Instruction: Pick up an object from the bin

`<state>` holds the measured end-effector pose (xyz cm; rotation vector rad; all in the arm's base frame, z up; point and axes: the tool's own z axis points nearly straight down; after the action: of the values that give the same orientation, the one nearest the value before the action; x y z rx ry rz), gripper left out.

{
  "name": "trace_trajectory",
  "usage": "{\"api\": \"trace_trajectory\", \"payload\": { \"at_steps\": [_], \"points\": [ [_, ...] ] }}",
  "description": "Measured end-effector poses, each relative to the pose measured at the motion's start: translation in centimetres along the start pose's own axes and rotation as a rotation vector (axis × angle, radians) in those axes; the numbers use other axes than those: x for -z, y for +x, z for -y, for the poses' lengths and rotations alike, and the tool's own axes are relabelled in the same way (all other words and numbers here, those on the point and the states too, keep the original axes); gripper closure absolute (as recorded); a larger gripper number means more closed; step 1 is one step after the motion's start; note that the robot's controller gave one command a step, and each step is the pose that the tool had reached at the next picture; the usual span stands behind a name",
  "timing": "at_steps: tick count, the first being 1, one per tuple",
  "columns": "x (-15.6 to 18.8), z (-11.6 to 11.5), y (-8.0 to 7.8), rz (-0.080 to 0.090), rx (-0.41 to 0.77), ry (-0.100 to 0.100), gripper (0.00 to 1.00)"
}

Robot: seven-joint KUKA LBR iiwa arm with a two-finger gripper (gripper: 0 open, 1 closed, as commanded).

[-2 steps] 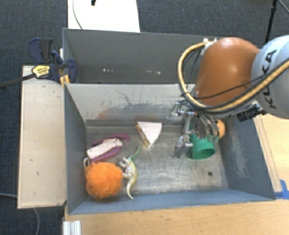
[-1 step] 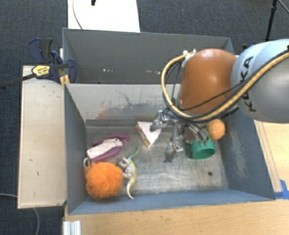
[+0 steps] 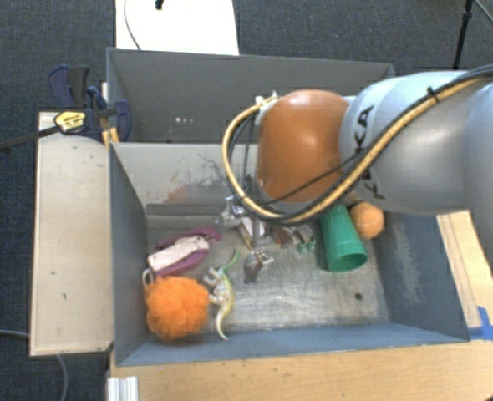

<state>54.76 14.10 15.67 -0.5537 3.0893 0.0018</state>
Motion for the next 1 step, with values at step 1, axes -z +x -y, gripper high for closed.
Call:
{"api": "trace_trajectory", "payload": {
  "at_steps": [1],
  "points": [
    [-1.0,0.16,0.52,-0.002,0.381,0.0,0.0]
  ]
}}
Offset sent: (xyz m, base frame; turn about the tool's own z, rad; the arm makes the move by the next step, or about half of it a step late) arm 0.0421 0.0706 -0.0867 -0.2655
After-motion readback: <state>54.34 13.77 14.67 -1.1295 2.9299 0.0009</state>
